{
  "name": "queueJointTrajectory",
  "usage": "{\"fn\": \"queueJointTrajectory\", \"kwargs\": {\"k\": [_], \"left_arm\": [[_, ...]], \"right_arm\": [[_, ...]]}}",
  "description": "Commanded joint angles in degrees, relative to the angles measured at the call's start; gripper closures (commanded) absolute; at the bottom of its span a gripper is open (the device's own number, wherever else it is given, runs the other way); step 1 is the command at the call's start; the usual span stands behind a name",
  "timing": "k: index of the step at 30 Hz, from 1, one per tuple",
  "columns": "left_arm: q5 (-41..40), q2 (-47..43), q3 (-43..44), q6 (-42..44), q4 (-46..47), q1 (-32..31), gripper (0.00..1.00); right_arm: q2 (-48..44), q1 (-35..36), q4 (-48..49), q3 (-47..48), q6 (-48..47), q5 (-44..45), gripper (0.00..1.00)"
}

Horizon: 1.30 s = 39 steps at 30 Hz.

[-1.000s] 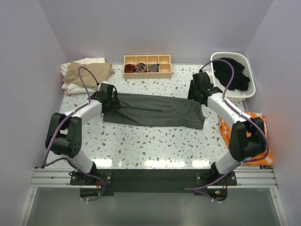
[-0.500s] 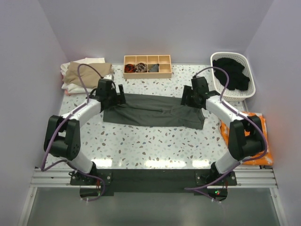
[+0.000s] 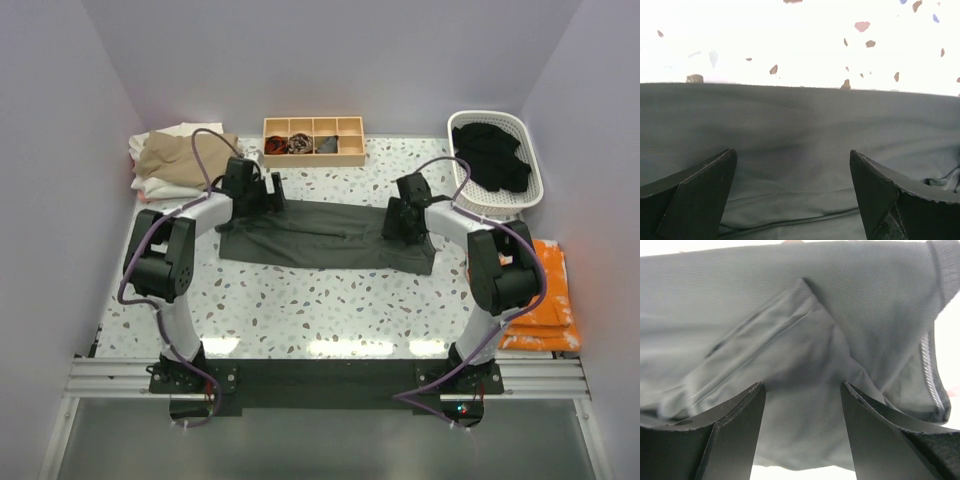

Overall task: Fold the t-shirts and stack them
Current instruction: Rotate the tshirt 90 degrees

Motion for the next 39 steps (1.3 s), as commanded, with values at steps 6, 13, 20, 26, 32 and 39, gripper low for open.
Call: {"fn": "queueJointTrajectory", "kwargs": {"k": [6, 13, 20, 26, 32, 39], "left_arm": [[0.3, -2.7, -9.4, -1.2, -5.9, -7.7, 0.0], [4.6, -12.4, -23.6, -9.6, -4.3, -17.9, 0.0], [11.7, -28.1, -41.2, -19.3, -4.0, -26.2, 0.0], [20.3, -34.8, -41.5, -22.2, -5.1, -36.0, 0.0], [4.8, -35.6, -23.1, -14.3, -17.5, -36.7, 0.0], [-2.9, -29.0, -7.7, -3.5, -12.8, -25.9, 0.0]], "right_arm": [[10.2, 0.0, -5.4, 11.6, 0.4, 3.7, 0.34], [19.9, -0.1, -10.0, 25.0, -0.8, 5.6, 0.34], [31.9, 0.2, -13.7, 45.4, -3.5, -4.1, 0.34], [43.9, 1.0, -17.0, 63.4, -7.2, -26.8, 0.34], [30.0, -0.8, -2.8, 52.4, -7.4, -30.3, 0.32], [4.6, -2.2, -0.9, 33.3, -10.8, -16.9, 0.29]]}}
